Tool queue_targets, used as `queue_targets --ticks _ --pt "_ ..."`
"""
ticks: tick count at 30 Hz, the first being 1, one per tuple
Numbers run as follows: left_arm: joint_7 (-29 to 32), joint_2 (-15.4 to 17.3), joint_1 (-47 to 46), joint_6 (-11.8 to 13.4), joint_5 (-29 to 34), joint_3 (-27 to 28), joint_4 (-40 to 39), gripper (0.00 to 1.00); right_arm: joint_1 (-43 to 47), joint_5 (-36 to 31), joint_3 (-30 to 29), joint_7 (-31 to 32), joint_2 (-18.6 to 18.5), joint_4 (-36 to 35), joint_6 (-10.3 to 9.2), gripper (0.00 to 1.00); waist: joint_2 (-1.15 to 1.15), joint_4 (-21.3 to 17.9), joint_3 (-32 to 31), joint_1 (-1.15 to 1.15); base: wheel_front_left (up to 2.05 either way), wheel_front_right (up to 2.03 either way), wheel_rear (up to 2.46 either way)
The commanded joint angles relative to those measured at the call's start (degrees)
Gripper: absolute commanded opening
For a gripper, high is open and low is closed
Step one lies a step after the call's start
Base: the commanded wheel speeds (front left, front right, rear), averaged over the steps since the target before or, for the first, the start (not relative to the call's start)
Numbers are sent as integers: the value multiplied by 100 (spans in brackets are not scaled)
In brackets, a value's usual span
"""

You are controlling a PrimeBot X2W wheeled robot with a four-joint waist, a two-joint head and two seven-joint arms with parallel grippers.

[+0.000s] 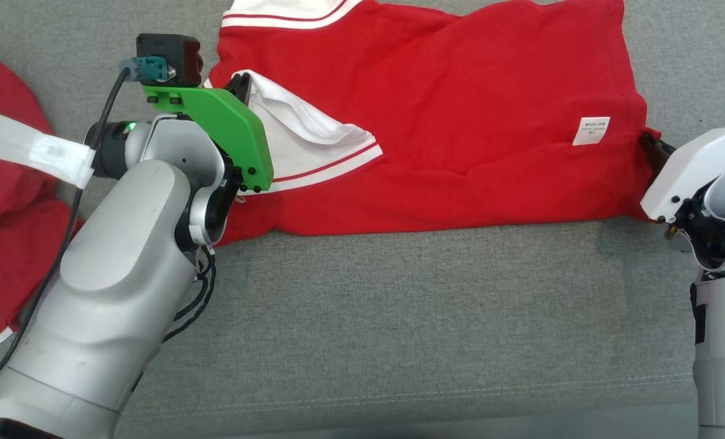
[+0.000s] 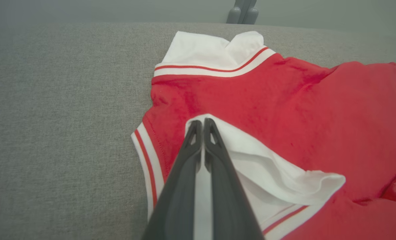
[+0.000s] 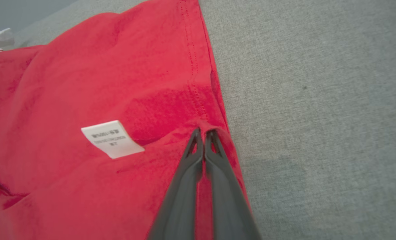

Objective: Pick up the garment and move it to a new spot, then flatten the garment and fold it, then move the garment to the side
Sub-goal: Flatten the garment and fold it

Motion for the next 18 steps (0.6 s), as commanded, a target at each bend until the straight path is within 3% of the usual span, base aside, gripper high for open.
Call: queue_targets --ticks 1,13,14,15,18 --pt "-45 -4 -126 5 42 6 27 0 -35 -44 -5 -14 -21 26 0 0 0 12 -3 0 0 0 0" --pt "-258 -162 -349 -91 101 -70 340 0 10 -395 -156 -27 -28 349 0 0 0 19 -49 0 0 0 0" --pt "-290 -158 -366 -96 131 -84 362 0 -9 -384 -156 -70 -16 352 0 94 0 11 -51 0 0 0 0" --pt "-411 -140 -401 -128 201 -118 391 100 -23 -379 -167 -91 23 394 -1 100 0 -1 -61 0 0 0 0" --pt "-544 -120 -385 -185 272 -169 482 100 59 -406 -110 -25 -3 413 -1 100 0 -2 -102 0 0 0 0"
